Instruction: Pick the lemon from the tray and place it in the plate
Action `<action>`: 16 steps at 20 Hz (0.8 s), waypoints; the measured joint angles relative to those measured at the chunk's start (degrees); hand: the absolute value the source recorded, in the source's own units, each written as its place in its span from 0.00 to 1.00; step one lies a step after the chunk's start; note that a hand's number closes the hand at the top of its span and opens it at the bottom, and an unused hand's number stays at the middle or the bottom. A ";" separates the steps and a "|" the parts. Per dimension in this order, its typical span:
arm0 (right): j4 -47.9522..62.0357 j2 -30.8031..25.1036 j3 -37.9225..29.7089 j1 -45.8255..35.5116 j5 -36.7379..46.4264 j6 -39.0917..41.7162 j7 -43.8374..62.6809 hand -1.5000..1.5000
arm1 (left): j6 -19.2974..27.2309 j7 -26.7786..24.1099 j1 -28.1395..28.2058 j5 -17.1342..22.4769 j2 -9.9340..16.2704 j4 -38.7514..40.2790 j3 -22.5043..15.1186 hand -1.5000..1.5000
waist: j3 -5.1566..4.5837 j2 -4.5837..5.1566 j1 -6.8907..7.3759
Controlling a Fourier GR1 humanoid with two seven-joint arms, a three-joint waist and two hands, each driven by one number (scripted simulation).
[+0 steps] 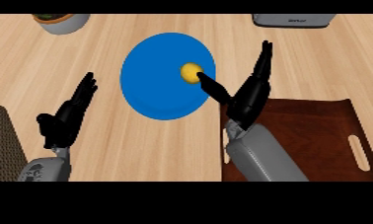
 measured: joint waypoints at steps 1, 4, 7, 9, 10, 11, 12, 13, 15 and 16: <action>-1.25 0.01 1.40 2.17 0.21 -0.82 -0.15 0.00 | 0.11 -0.10 0.67 -0.01 -0.23 -0.36 -0.06 0.50 | -0.01 -0.08 -0.31; -5.24 -0.83 5.35 9.47 -1.27 -3.67 -3.68 0.00 | 0.25 0.21 1.60 -0.09 -0.36 -1.41 0.00 0.50 | -0.03 -0.19 -1.00; -8.83 -2.70 9.89 15.99 -3.46 -6.44 -7.66 0.00 | 0.16 -0.24 0.87 -0.02 -0.17 -0.40 0.69 0.50 | -0.03 -0.20 -1.38; -11.21 -4.39 11.50 18.81 -5.37 -7.50 -9.67 0.00 | -0.36 0.54 1.22 0.38 0.46 -1.45 1.31 0.50 | -0.04 -0.22 -1.42; -11.44 -5.89 12.27 19.47 -7.26 -8.13 -10.98 0.00 | -0.70 0.27 1.67 0.36 0.54 -1.65 1.36 0.50 | -0.04 -0.22 -1.40; -11.32 -7.20 13.10 20.20 -9.18 -8.95 -12.15 0.00 | -0.05 0.07 2.10 -0.20 -0.19 -1.95 0.88 0.50 | -0.04 -0.21 -1.37; -11.63 -8.14 13.93 21.32 -10.44 -9.66 -13.40 0.00 | -0.34 0.33 2.01 0.01 0.10 -2.28 1.21 0.50 | -0.05 -0.20 -1.39; -11.84 -8.97 14.33 22.06 -11.85 -10.22 -14.50 0.00 | -0.49 0.26 2.72 -0.01 -0.04 -2.83 1.14 0.50 | -0.04 -0.20 -1.38; -11.08 -10.43 15.38 22.56 -14.84 -11.74 -16.95 0.00 | -0.78 0.60 2.87 0.03 0.13 -3.38 1.39 0.50 | -0.04 -0.19 -1.36; -10.39 -10.70 15.98 22.86 -16.03 -12.55 -18.42 0.00 | -0.99 0.44 2.37 0.05 0.16 -2.79 1.58 0.50 | -0.04 -0.18 -1.37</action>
